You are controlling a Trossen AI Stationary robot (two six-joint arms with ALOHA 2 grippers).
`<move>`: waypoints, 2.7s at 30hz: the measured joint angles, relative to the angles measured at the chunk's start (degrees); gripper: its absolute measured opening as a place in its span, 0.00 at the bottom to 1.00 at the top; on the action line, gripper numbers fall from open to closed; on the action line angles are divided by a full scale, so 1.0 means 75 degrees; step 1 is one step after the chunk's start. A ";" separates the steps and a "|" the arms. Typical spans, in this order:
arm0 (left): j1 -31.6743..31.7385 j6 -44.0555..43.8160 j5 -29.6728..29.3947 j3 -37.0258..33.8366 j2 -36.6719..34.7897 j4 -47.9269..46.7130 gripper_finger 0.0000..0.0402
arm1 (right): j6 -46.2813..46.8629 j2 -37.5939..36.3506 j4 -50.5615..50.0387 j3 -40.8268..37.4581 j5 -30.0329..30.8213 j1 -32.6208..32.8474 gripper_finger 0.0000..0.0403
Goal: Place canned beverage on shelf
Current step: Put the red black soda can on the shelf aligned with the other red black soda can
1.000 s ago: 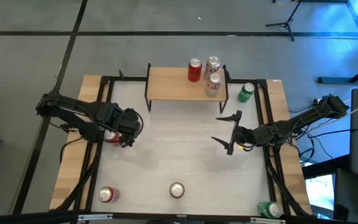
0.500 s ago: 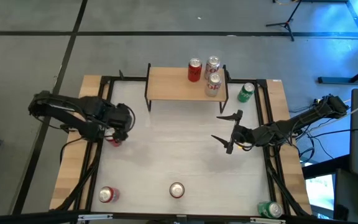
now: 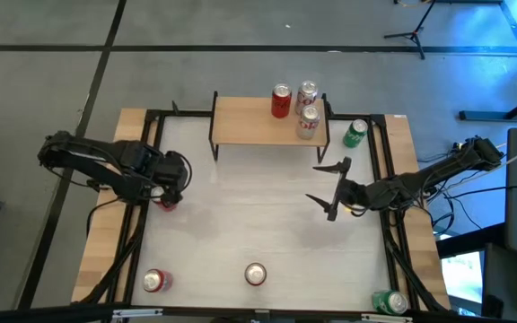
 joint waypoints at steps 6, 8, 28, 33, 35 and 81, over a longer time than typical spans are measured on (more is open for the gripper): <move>0.0000 0.0082 0.0210 -0.0338 0.0006 0.0218 0.84 | 0.0389 -0.0046 -0.0469 0.0365 0.0006 0.0525 0.95; 0.0000 0.0098 0.0212 -0.0358 0.0006 0.0221 0.84 | 0.0340 -0.0046 -0.0450 0.0365 0.0013 0.0639 0.95; -0.0458 -0.0174 0.0663 -0.0997 0.0000 -0.0098 0.80 | 0.0424 -0.0044 -0.0728 0.0362 -0.0076 0.0708 0.95; -0.0458 -0.0175 0.1076 -0.1631 0.0000 0.0212 0.80 | 0.0424 -0.0043 -0.0725 0.0359 -0.0076 0.0708 0.95; -0.0458 -0.0137 0.1050 -0.1758 0.0000 0.0299 0.80 | 0.0424 -0.0043 -0.0722 0.0359 -0.0076 0.0705 0.95; -0.0452 -0.0128 0.1001 -0.2174 0.0000 0.0978 0.80 | 0.0387 -0.0025 -0.0620 0.0353 -0.0079 0.0702 0.95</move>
